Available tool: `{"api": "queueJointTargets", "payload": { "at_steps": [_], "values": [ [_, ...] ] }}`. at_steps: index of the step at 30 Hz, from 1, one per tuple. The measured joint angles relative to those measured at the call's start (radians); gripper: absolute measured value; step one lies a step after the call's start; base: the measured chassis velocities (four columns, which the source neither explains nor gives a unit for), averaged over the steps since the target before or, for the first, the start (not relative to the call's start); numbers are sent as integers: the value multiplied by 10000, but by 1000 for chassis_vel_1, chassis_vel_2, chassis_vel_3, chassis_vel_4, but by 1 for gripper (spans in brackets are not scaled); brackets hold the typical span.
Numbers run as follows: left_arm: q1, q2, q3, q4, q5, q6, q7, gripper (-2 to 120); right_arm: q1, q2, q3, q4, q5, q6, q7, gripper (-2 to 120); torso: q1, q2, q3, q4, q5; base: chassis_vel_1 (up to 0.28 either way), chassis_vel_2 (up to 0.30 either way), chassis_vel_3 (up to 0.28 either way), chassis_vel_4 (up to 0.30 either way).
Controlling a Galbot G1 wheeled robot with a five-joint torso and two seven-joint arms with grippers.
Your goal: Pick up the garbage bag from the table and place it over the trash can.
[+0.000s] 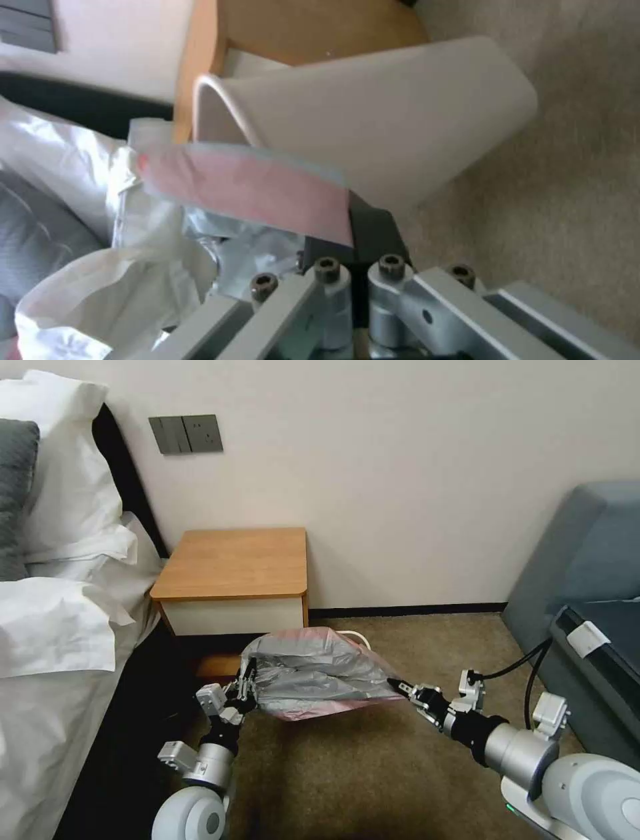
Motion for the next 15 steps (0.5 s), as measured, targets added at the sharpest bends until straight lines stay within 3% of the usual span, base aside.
{"api": "queueJointTargets", "payload": {
  "at_steps": [6,13,15],
  "values": [
    [81,1,35,-107,-92,59,84,9,29,405,-308,-731,-1782,-207,-1222,0,0,0,0,0,0,0,0,0,0],
    [105,0,49,-174,-159,63,229,9,273,612,-797,-2124,-4626,-244,-4977,0,0,0,0,0,0,0,0,0,0],
    [106,-2,42,-189,-173,63,255,9,359,619,-850,-2366,-4994,-154,-5557,0,0,0,0,-1,0,0,0,0,0]
  ]
}}
